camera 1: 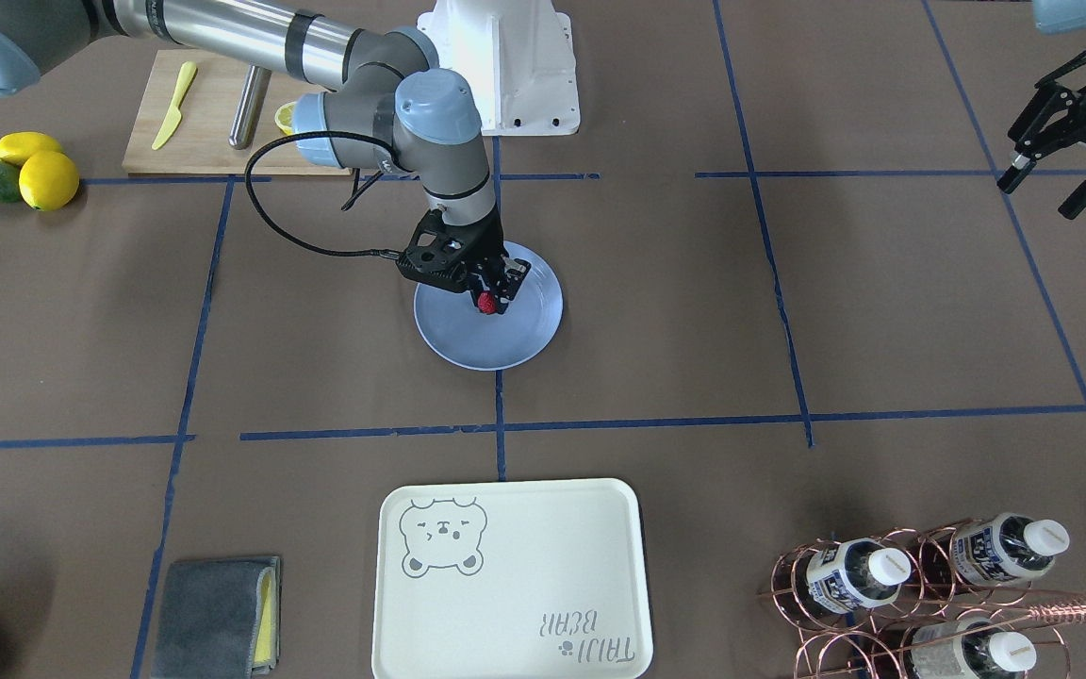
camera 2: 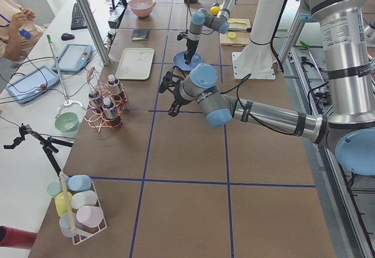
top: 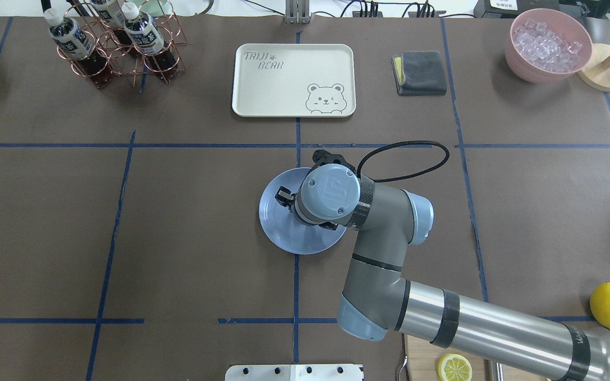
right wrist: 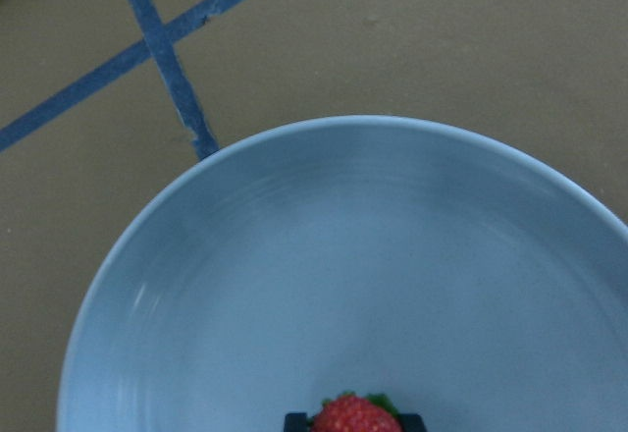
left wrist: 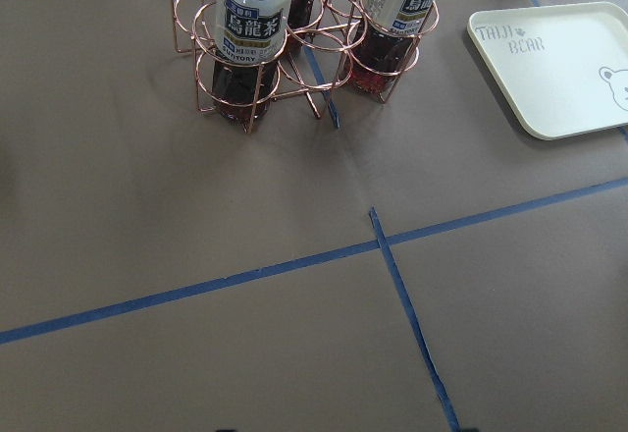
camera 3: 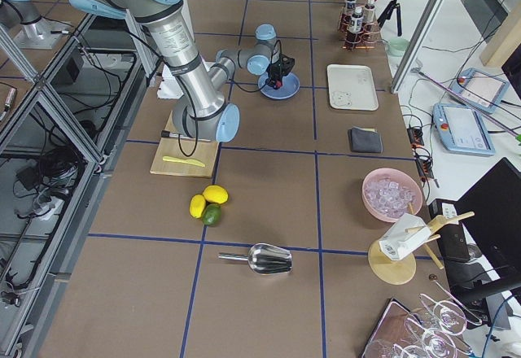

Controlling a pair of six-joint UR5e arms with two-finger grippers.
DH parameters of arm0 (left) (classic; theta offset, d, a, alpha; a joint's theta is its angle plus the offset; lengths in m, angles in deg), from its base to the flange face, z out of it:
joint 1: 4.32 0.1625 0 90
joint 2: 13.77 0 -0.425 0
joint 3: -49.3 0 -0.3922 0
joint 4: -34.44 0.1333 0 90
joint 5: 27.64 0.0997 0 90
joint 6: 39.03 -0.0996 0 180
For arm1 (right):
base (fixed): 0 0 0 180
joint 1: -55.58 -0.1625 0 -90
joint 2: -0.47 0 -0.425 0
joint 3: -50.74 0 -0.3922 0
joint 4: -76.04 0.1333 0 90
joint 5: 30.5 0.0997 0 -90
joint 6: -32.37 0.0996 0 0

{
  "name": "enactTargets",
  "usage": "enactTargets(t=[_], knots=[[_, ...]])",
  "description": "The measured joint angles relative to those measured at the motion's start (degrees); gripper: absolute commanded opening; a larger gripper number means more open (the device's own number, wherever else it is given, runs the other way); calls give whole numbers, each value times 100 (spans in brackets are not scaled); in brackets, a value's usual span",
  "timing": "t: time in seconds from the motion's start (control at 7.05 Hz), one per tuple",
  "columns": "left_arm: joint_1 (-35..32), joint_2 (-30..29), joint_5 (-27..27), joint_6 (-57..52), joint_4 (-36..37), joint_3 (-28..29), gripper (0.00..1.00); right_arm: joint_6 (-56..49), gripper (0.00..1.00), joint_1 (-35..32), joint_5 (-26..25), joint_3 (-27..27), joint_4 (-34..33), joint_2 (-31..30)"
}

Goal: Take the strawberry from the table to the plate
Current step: 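Lower the strawberry onto the plate and open the right gripper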

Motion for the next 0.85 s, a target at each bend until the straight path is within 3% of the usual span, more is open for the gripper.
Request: enactTargets(t=[0.57, 0.85], knots=[[0, 1, 0, 0, 0, 20, 81, -9, 100, -17, 0, 101, -42, 93], [0, 10, 0, 0, 0, 18, 81, -11, 100, -147, 48, 548, -287, 91]])
